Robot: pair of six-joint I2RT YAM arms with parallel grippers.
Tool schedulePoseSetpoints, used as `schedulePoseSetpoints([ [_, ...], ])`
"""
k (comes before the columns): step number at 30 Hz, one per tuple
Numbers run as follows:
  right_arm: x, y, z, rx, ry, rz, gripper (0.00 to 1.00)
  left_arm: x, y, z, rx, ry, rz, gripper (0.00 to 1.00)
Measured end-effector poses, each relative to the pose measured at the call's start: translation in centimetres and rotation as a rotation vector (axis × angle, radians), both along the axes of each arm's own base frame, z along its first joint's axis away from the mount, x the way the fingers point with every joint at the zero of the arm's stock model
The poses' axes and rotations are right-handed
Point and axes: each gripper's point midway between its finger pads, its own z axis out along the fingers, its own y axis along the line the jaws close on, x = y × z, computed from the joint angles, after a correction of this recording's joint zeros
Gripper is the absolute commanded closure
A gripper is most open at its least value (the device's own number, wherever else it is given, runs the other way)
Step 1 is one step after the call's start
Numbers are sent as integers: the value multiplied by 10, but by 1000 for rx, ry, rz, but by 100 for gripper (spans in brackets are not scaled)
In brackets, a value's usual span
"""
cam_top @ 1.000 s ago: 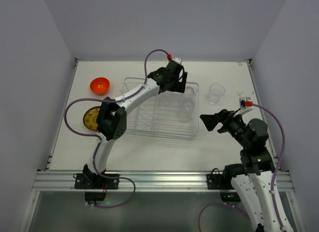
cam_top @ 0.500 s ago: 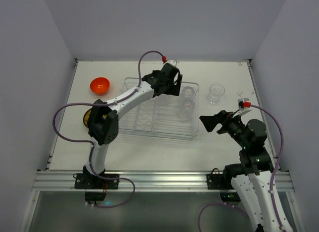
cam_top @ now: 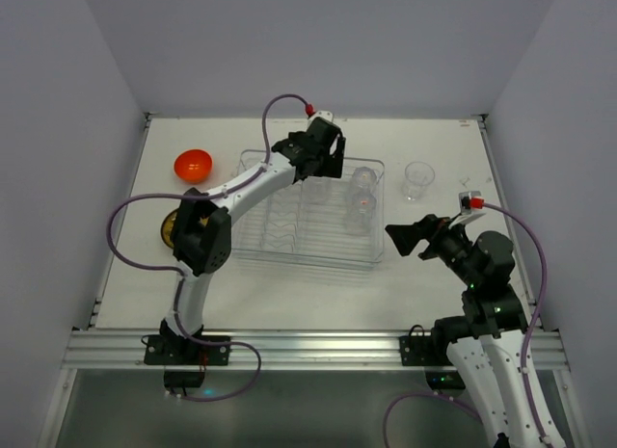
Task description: Unload the mixed dishes from the dish rack
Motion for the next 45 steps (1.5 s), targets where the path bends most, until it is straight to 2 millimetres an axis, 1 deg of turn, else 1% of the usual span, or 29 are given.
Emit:
schedulePoseSetpoints([
  [4, 0, 0, 0, 0, -1, 1, 1, 11, 0, -22, 19, 27, 16, 1],
  [6, 0, 0, 0, 0, -2, 1, 1, 14, -3, -35, 26, 42, 20, 6],
  [7, 0, 0, 0, 1, -2, 2, 1, 14, -3, -42, 33, 52, 20, 12],
  [8, 0, 0, 0, 1, -3, 3, 1, 13, -3, -46, 40, 59, 20, 15],
  [10, 0, 1, 0, 2, -11, 5, 1, 14, -4, -50, 47, 59, 25, 18],
  [11, 0, 1, -1, 3, -8, 8, 1, 13, -4, -50, 49, 58, 27, 24],
  [12, 0, 1, -2, 2, -6, 8, 1, 13, -4, -49, 52, 55, 32, 26],
  [13, 0, 2, -3, 2, -4, 10, 1, 12, -5, -49, 54, 52, 31, 35],
  [15, 0, 2, -2, 2, -4, 12, 1, 11, -7, -49, 53, 50, 34, 47],
  [16, 0, 2, -2, 3, -4, 15, 1, 11, -7, -49, 54, 50, 33, 63],
  [18, -1, 3, -2, 4, -4, 19, 1, 9, -9, -49, 56, 48, 31, 76],
  [19, -1, 3, -2, 4, -4, 20, 1, 8, -11, -49, 57, 47, 27, 88],
  [21, -1, 3, -2, 4, -4, 22, 1, 7, -13, -49, 58, 45, 25, 99],
  [24, 0, 3, -3, 2, -1, 22, 1, 2, -14, -48, 59, 44, 21, 100],
  [27, 1, 4, -5, -2, 7, 23, 1, -7, -13, -45, 61, 48, 11, 100],
  [30, 3, 4, -10, -5, 30, 25, 1, -18, -12, -34, 49, 36, -1, 100],
  [33, 7, 5, -18, -9, 64, 31, 1, -32, -10, -10, 1, 0, -14, 100],
  [36, 7, 8, -22, -8, 85, 47, 1, -44, -8, 24, -69, -55, -29, 100],
  [40, 3, 14, -20, 0, 84, 91, 1, -58, -8, 76, -185, -140, -63, 100],
  [43, -1, 27, -15, 31, 79, 175, 1, -79, -5, 103, -289, -183, -121, 100],
  [45, -5, 38, -6, 69, 61, 252, 1, -100, -5, 118, -382, -200, -179, 100],
])
